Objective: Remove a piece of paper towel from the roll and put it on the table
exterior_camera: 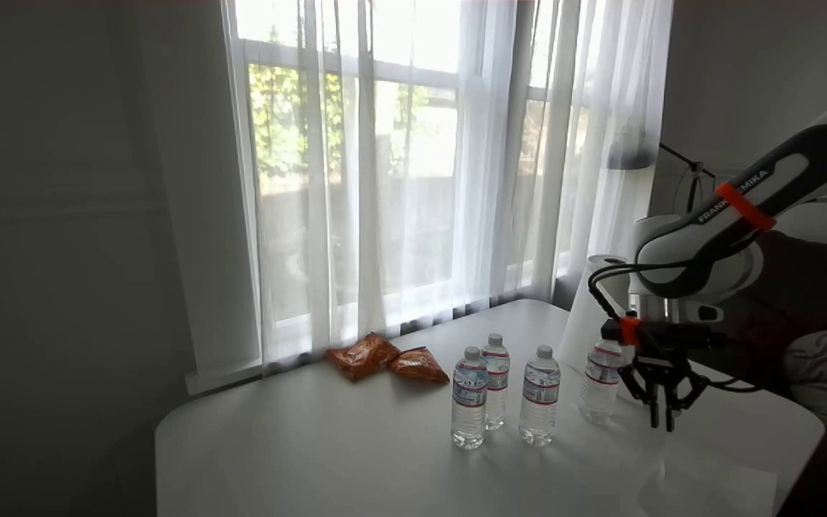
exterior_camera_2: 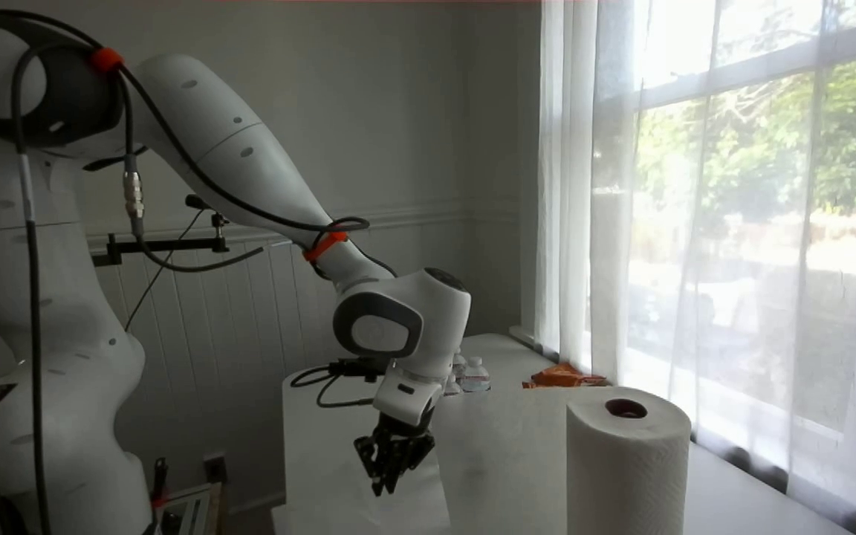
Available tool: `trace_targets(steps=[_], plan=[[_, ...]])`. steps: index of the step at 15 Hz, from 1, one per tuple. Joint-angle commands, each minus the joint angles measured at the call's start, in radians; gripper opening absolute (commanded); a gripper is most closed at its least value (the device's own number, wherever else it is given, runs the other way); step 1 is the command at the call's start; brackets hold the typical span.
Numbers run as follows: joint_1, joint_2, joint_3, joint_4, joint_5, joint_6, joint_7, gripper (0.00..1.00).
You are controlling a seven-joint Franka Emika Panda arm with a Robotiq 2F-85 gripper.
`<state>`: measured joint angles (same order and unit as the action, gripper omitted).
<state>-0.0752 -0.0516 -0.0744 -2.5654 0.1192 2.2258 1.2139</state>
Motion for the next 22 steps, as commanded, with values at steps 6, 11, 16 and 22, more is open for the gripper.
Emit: trace_targets(steps=[6, 11, 16, 22], plan=[[-0.026, -0.127, -0.022, -0.033, 0.046, 0.061, -0.109, 0.88], [-0.056, -0.236, -0.063, -0.035, 0.044, -0.011, -0.435, 1.00], [-0.105, -0.325, -0.095, -0.017, 0.025, -0.105, -0.755, 1.00], [-0.142, -0.374, -0.143, 0.047, -0.017, -0.282, -1.117, 1.00]])
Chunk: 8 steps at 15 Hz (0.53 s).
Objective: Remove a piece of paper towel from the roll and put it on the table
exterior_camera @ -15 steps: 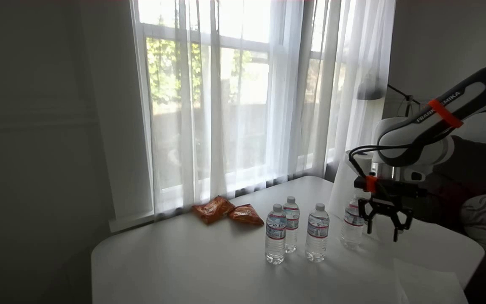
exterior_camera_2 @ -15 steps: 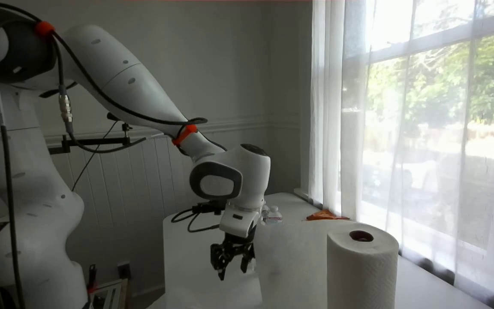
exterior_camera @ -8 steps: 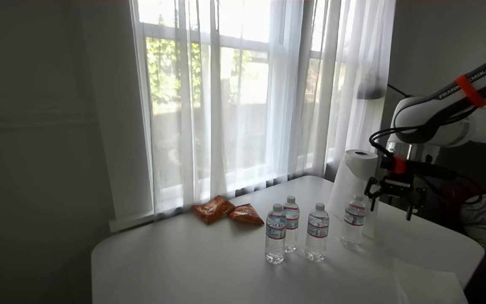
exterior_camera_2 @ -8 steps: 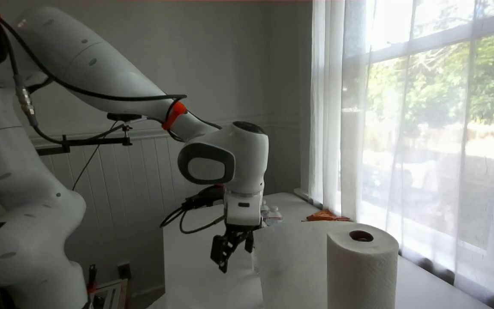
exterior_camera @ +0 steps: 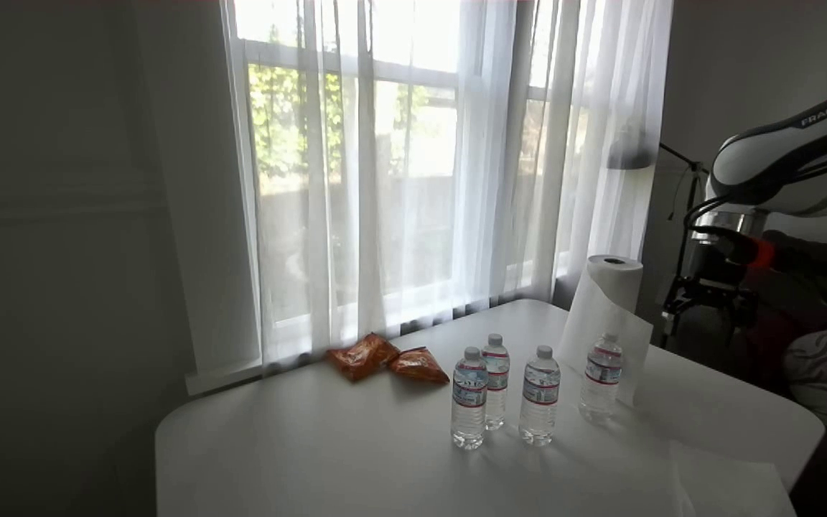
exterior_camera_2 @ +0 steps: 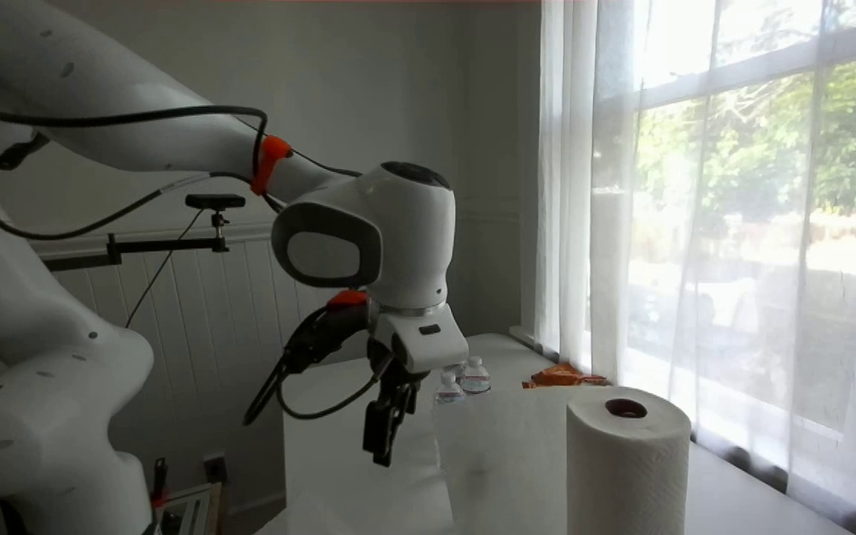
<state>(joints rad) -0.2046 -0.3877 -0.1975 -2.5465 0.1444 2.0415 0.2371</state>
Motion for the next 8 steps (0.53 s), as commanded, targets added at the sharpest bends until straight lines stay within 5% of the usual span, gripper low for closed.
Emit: trace_targets(steps=[1, 6, 8], plan=[[-0.013, -0.039, -0.024, 0.045, -0.055, -0.137, -0.186, 1.00], [0.001, -0.033, -0.022, 0.108, -0.142, -0.255, -0.370, 1.00], [-0.002, -0.021, -0.022, 0.097, -0.121, -0.222, -0.338, 1.00]])
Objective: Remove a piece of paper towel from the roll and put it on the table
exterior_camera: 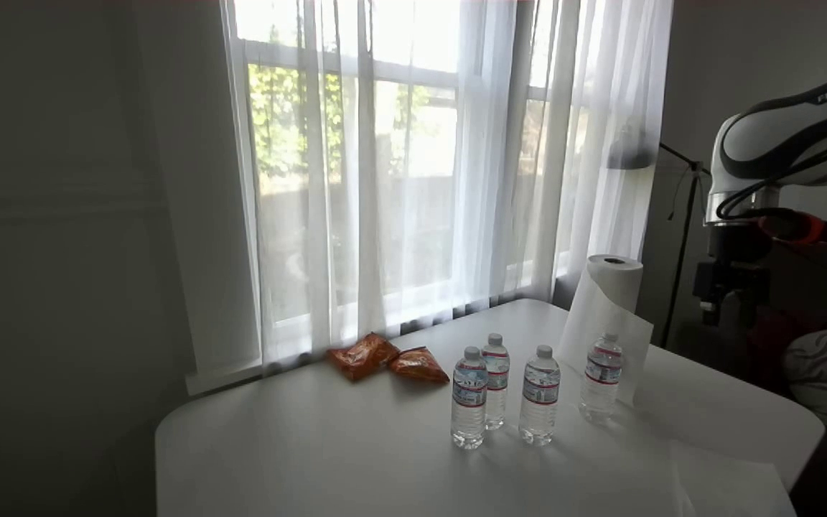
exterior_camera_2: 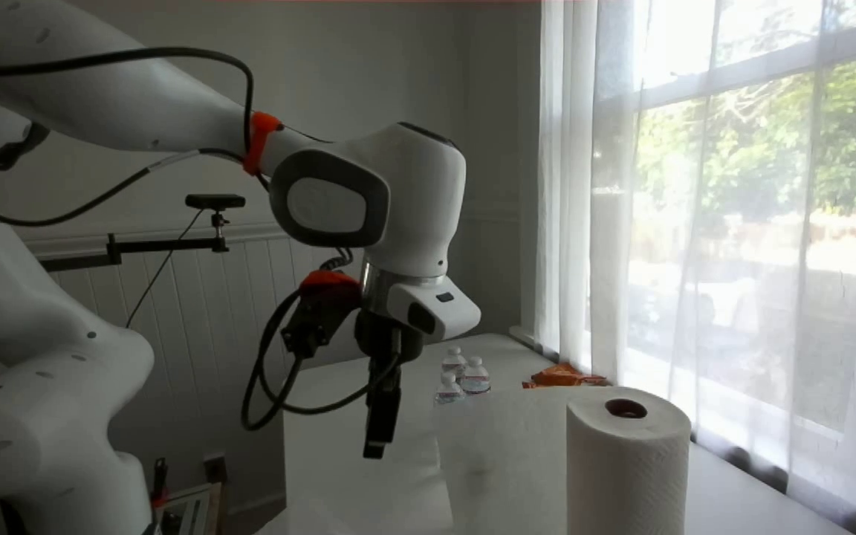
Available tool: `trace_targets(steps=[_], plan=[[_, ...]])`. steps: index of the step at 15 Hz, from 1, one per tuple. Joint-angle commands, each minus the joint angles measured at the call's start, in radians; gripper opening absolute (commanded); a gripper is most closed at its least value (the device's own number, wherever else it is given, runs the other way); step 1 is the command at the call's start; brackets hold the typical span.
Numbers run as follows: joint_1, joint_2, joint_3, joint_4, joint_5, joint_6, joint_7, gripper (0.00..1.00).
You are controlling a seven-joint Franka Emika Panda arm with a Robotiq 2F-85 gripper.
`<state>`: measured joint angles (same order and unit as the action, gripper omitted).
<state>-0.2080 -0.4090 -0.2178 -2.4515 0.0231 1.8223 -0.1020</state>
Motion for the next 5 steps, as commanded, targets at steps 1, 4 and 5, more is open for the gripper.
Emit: trace_targets(steps=[1, 4, 5], plan=[[0.003, 0.000, -0.001, 0.009, -0.010, -0.009, -0.016, 1.00], [0.005, 0.000, -0.001, 0.015, -0.018, -0.015, -0.031, 1.00], [0.006, 0.000, -0.001, 0.015, -0.018, -0.015, -0.032, 1.00]])
